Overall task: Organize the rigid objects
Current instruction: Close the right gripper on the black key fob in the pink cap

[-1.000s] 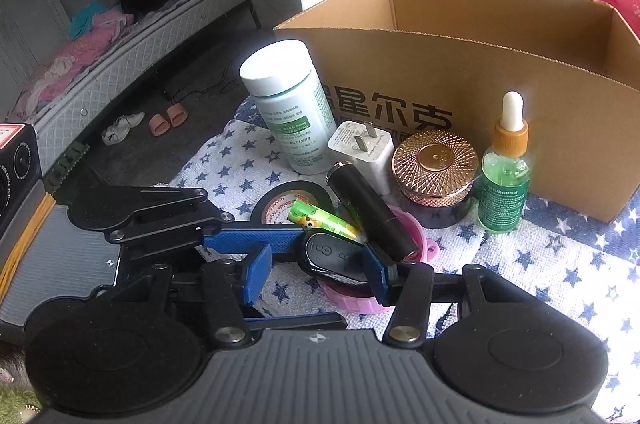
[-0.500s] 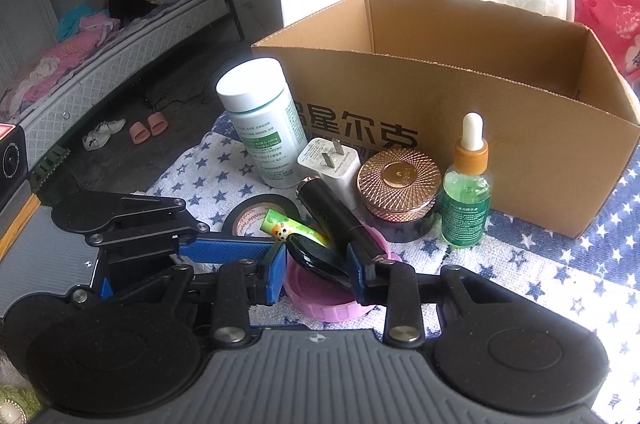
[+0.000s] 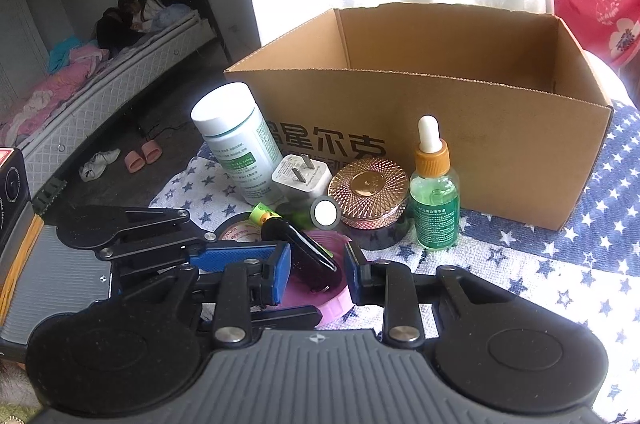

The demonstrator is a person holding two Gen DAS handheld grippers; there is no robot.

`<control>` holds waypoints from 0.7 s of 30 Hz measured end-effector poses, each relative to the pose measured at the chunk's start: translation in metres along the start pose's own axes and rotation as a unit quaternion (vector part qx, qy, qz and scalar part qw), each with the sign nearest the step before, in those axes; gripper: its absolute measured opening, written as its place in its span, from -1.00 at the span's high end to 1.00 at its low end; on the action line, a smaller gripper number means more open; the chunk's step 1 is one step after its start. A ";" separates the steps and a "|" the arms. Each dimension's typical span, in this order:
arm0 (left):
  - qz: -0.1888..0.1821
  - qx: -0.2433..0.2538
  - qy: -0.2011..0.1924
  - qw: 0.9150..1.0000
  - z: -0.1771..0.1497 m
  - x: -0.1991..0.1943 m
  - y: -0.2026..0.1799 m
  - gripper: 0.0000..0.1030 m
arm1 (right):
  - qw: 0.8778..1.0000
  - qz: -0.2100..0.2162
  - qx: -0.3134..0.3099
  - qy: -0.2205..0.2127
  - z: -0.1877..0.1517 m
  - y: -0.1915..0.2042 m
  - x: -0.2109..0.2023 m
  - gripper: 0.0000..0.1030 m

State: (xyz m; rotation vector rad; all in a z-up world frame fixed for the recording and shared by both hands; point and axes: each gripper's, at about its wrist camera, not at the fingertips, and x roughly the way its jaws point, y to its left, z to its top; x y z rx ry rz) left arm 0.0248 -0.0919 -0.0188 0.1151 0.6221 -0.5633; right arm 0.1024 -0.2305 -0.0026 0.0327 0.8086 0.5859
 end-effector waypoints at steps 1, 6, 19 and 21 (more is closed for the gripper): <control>-0.001 -0.001 0.000 1.000 0.000 0.000 0.000 0.22 | 1.000 0.003 -0.007 0.000 0.001 0.002 0.000 0.40; 0.007 0.003 0.001 1.000 -0.003 -0.002 0.000 0.22 | 0.999 0.016 -0.043 0.007 0.004 0.008 0.005 0.40; 0.021 -0.001 0.021 1.000 -0.012 -0.006 0.007 0.18 | 0.983 0.071 -0.159 0.061 0.015 0.007 0.033 0.39; 0.020 -0.002 0.021 1.000 -0.011 -0.006 0.007 0.18 | 0.983 0.077 -0.156 0.065 0.014 0.004 0.033 0.39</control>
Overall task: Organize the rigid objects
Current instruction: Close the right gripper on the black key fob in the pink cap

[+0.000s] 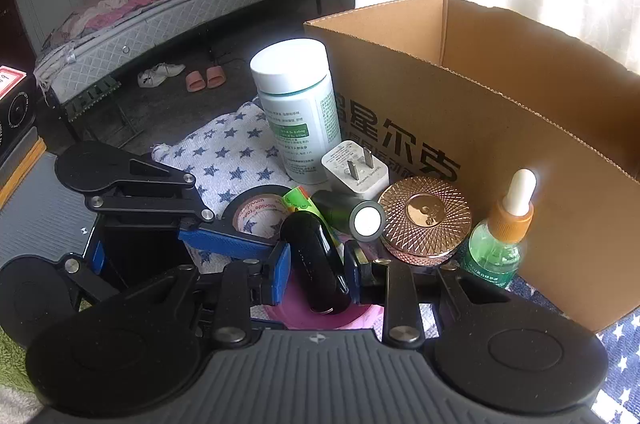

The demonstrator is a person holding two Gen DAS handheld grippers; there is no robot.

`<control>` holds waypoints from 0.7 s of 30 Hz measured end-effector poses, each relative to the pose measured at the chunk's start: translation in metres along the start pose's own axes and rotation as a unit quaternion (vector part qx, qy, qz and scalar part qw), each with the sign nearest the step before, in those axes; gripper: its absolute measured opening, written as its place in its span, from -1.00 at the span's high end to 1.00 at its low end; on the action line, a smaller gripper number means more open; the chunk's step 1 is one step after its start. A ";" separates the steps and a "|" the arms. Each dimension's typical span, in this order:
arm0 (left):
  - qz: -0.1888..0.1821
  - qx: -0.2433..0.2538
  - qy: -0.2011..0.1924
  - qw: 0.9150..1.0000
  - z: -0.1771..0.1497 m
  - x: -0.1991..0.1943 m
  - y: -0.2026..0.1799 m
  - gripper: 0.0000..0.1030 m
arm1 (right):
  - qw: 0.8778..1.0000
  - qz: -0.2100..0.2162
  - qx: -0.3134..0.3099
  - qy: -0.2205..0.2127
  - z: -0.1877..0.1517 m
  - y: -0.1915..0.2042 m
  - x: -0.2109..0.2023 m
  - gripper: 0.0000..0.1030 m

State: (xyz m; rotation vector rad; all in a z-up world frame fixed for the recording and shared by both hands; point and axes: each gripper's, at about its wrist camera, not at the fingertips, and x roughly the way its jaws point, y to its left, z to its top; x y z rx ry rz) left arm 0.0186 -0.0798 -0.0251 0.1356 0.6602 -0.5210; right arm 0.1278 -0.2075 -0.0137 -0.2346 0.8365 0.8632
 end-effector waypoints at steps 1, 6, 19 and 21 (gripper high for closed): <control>0.000 0.000 0.000 1.000 0.000 0.000 0.000 0.17 | 1.000 0.001 0.003 0.003 -0.001 0.000 0.000 0.40; 0.004 -0.002 0.001 1.000 0.001 -0.001 0.001 0.17 | 1.000 0.008 0.030 0.003 -0.008 0.000 -0.008 0.64; 0.027 -0.033 0.009 0.999 0.003 -0.004 0.008 0.17 | 0.984 0.028 0.176 -0.003 -0.009 -0.024 -0.001 0.57; 0.022 -0.042 0.011 0.999 0.002 -0.003 0.011 0.17 | 0.984 0.023 0.176 0.002 -0.007 -0.023 0.004 0.47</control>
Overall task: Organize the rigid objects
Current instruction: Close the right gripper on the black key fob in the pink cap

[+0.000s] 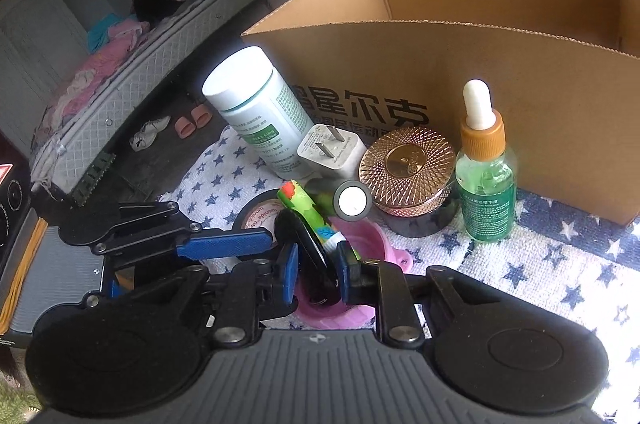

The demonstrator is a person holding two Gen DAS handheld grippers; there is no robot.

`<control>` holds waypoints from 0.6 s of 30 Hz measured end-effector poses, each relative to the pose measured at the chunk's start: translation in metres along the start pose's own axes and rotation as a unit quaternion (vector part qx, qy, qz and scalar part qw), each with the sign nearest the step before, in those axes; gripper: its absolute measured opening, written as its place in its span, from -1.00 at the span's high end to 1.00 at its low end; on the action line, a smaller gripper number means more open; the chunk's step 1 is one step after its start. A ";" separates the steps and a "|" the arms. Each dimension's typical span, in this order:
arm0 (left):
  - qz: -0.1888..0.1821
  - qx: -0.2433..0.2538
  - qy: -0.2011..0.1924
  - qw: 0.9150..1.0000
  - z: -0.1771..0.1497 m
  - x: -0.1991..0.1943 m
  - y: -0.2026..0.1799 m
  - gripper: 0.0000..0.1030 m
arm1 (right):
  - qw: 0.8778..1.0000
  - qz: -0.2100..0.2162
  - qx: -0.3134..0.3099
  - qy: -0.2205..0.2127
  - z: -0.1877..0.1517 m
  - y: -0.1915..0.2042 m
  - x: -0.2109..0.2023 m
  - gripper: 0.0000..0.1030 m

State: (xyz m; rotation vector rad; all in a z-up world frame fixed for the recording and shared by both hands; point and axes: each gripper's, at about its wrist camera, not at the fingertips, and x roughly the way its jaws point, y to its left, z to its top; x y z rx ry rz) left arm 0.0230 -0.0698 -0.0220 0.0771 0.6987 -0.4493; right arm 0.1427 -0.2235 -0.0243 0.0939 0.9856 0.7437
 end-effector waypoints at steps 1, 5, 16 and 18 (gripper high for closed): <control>-0.003 -0.005 0.001 1.000 0.000 0.001 0.001 0.17 | 1.000 -0.002 0.002 0.005 0.000 0.001 0.003 0.38; -0.011 -0.016 0.001 1.000 0.000 0.003 0.005 0.17 | 1.000 -0.004 -0.007 0.010 -0.001 0.007 0.009 0.32; -0.006 -0.010 -0.014 1.000 -0.001 0.001 0.001 0.22 | 0.999 0.001 -0.027 -0.016 -0.008 0.026 0.001 0.65; -0.006 -0.009 -0.020 1.000 -0.001 -0.002 0.001 0.24 | 0.999 -0.001 -0.028 -0.023 -0.008 0.028 -0.002 0.65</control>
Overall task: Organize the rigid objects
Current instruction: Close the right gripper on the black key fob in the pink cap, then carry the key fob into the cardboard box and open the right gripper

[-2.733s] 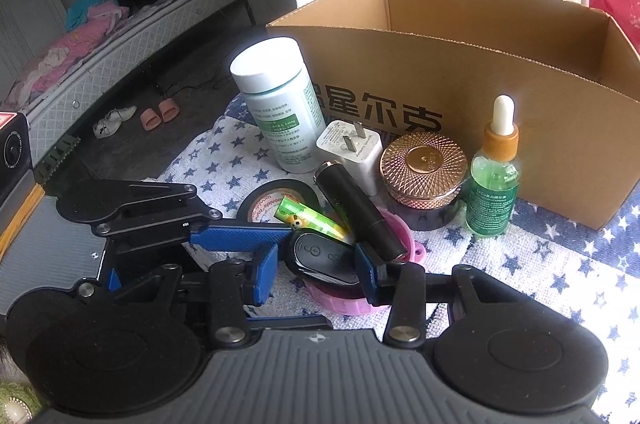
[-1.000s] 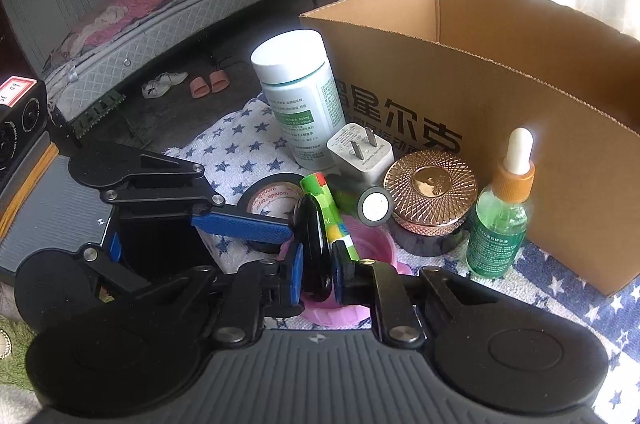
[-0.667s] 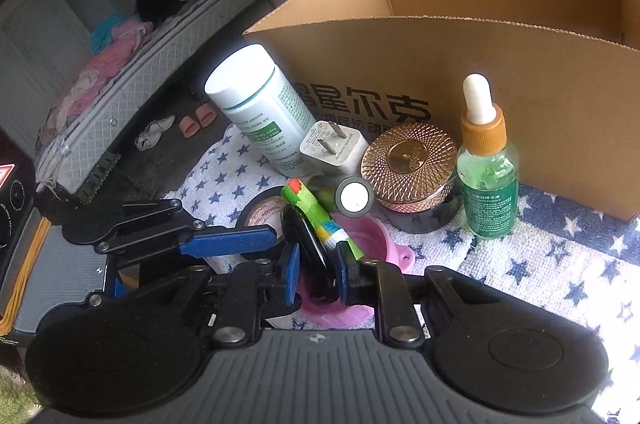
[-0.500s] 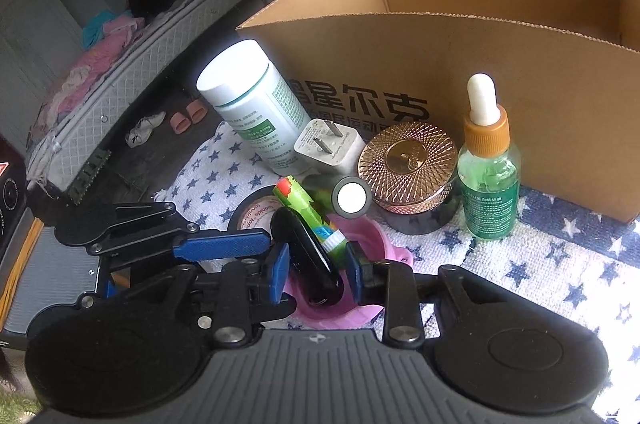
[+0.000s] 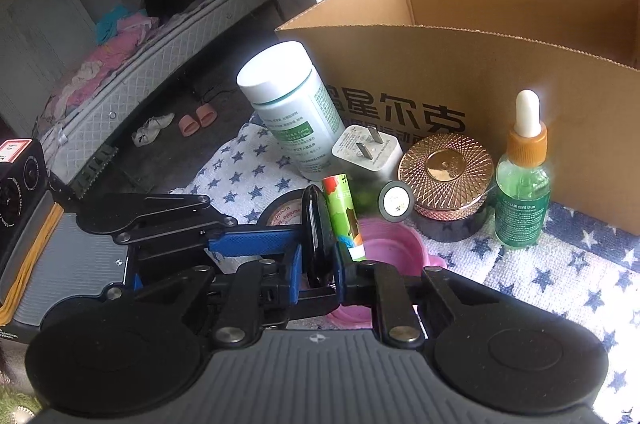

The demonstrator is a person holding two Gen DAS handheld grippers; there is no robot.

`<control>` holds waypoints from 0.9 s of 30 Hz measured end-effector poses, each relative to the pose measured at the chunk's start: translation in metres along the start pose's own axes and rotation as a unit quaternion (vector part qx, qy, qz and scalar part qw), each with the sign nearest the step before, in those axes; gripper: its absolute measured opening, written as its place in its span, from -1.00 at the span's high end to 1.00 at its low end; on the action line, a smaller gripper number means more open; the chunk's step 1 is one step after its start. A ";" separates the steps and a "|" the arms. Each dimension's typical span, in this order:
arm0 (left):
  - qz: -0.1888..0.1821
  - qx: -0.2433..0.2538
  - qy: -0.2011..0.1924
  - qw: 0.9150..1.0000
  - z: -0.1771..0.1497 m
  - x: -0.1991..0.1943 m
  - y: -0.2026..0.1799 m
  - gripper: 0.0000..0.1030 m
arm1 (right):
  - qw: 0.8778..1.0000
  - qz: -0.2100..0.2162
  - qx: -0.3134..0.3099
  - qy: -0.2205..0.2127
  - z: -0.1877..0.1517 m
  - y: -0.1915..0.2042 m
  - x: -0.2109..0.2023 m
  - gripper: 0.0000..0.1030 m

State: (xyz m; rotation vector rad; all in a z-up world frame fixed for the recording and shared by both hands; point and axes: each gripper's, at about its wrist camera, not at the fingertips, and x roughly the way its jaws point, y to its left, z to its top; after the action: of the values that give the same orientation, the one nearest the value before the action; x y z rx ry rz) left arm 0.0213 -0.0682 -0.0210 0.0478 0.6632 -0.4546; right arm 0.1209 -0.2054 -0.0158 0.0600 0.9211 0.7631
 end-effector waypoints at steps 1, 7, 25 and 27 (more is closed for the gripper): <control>0.001 0.002 -0.003 1.000 0.000 -0.002 -0.001 0.26 | 1.000 -0.001 -0.001 -0.004 0.000 0.002 -0.002 0.66; 0.013 0.015 -0.038 0.999 0.013 -0.024 -0.003 0.27 | 0.999 -0.006 -0.010 -0.035 0.015 0.019 -0.021 0.66; 0.048 0.030 0.003 0.998 0.169 0.049 0.072 0.25 | 0.996 0.001 0.093 -0.011 0.194 -0.046 0.018 0.66; 0.048 0.016 0.036 0.998 0.182 0.078 0.087 0.25 | 0.994 -0.004 0.112 0.008 0.208 -0.065 0.039 0.66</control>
State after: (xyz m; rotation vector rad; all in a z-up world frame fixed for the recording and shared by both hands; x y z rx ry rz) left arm 0.2183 -0.0538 0.0675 0.1275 0.7207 -0.3716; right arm 0.3248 -0.1744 0.0635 0.2484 1.0182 0.6507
